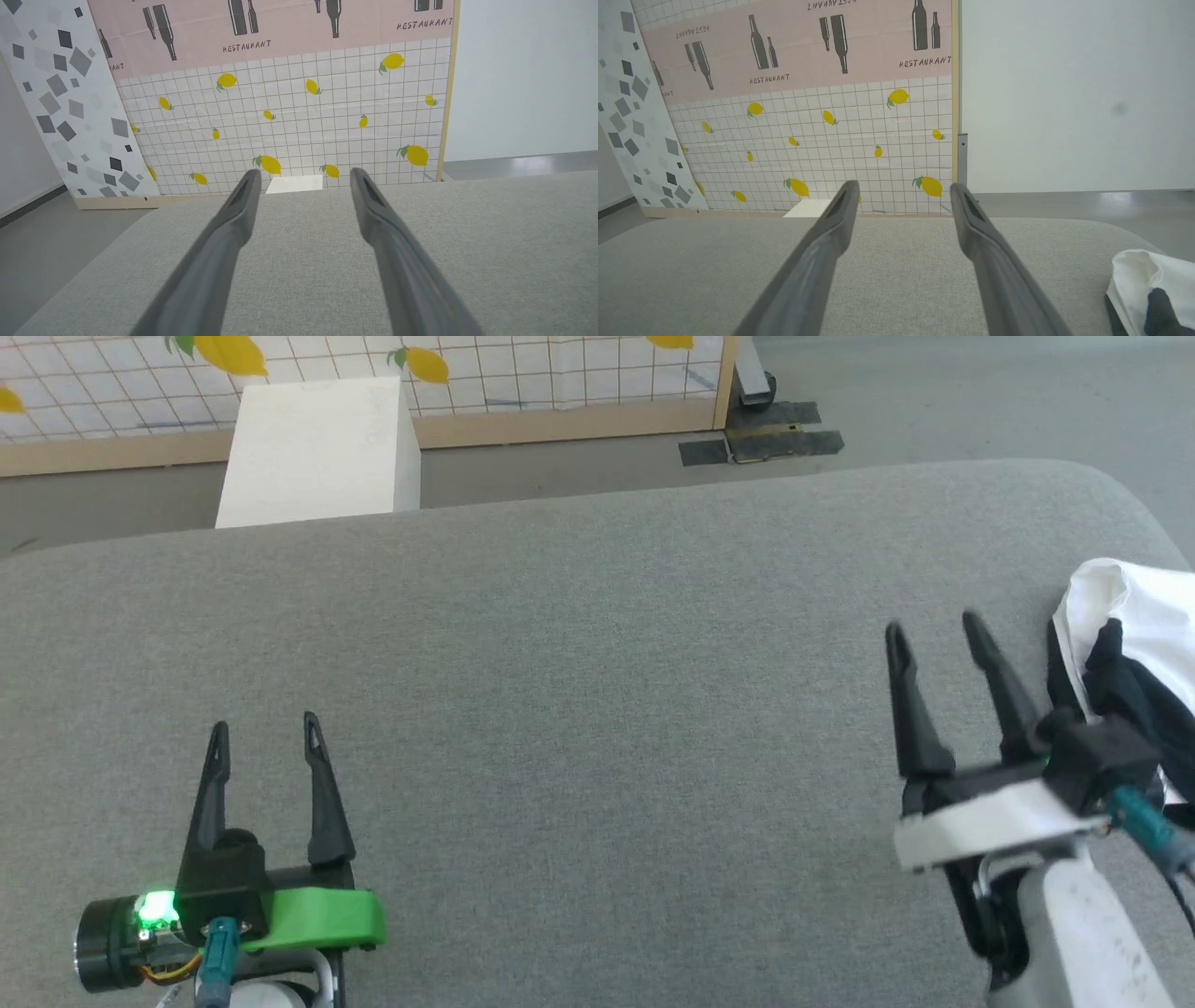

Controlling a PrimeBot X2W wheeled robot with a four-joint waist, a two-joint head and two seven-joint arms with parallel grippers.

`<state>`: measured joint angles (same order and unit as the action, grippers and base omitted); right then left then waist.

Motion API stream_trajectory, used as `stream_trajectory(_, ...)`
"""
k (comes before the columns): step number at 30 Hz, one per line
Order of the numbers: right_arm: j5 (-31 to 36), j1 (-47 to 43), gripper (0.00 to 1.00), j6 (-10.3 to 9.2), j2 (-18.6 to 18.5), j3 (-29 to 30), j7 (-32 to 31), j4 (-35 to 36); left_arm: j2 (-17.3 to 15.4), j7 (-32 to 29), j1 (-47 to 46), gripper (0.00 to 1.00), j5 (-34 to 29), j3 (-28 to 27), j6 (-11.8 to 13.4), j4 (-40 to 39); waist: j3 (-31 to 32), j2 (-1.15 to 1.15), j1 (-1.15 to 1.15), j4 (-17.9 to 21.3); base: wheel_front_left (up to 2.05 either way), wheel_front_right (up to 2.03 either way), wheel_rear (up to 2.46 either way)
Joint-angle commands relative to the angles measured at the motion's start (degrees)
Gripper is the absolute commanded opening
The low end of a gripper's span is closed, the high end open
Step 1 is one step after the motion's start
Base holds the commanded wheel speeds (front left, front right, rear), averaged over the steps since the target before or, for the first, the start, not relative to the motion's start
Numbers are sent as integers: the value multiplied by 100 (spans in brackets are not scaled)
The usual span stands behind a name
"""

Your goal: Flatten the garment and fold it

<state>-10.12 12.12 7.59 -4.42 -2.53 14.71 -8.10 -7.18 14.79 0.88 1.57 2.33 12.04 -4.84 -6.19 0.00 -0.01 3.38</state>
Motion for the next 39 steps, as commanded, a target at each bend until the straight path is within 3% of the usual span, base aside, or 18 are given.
stream_trajectory(1,63,-147,100,-10,35,3,29,84,23,21,65,100,-29,4,-45,42,43,0,1,-11,0,0,0)
stream_trajectory(12,487,-920,100,-10,148,52,29,662,107,21,171,100,113,-12,-228,255,192,0,1,-49,0,0,0)
stream_trajectory(13,444,-889,0,0,137,54,0,637,80,0,76,0,97,-4,-220,255,192,0,1,-48,0,0,0)
stream_trajectory(39,564,-955,0,-2,139,95,-310,669,153,-313,40,0,43,-38,-423,302,283,0,1,-109,0,0,0)
